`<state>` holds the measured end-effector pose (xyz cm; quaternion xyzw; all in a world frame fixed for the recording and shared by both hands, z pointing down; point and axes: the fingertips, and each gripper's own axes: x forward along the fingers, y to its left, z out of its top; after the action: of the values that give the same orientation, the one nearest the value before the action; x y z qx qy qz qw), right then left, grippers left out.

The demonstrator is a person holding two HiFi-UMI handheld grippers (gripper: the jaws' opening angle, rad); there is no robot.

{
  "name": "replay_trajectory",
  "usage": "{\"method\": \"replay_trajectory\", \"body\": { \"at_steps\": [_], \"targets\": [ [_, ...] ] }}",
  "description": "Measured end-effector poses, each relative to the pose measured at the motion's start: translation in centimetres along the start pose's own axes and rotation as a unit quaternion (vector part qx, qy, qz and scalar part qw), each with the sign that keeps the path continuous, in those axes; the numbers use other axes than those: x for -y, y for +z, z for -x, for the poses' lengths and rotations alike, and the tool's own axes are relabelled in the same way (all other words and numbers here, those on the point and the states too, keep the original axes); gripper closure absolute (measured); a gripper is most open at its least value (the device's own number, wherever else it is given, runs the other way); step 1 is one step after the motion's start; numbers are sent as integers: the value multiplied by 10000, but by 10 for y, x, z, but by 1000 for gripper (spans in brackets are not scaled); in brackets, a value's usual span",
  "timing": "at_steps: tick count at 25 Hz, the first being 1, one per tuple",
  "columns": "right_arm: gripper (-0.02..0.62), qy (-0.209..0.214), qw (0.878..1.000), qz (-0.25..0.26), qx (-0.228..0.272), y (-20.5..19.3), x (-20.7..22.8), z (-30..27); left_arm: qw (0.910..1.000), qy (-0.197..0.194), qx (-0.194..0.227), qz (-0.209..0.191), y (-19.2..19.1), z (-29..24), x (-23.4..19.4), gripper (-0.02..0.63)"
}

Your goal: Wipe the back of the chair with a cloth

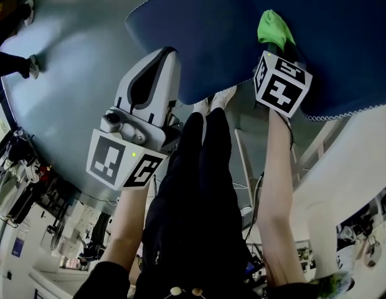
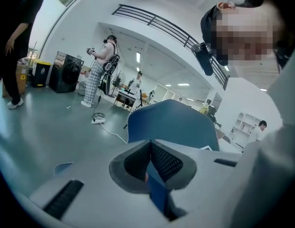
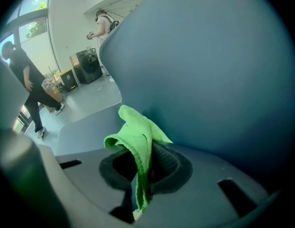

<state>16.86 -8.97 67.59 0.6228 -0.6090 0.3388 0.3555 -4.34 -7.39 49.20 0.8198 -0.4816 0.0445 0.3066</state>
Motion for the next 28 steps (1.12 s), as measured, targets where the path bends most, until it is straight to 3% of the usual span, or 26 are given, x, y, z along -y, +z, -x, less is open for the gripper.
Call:
{"method": "replay_trajectory", "body": {
  "at_steps": [23, 28],
  "targets": [
    [545, 83, 9970, -15, -765, -70, -7, -64, 9996, -33, -288, -46, -30, -3, -7, 600],
    [545, 44, 9976, 71, -690, -56, -19, -68, 9996, 14, -277, -33, -15, 0, -24, 600]
  ]
}}
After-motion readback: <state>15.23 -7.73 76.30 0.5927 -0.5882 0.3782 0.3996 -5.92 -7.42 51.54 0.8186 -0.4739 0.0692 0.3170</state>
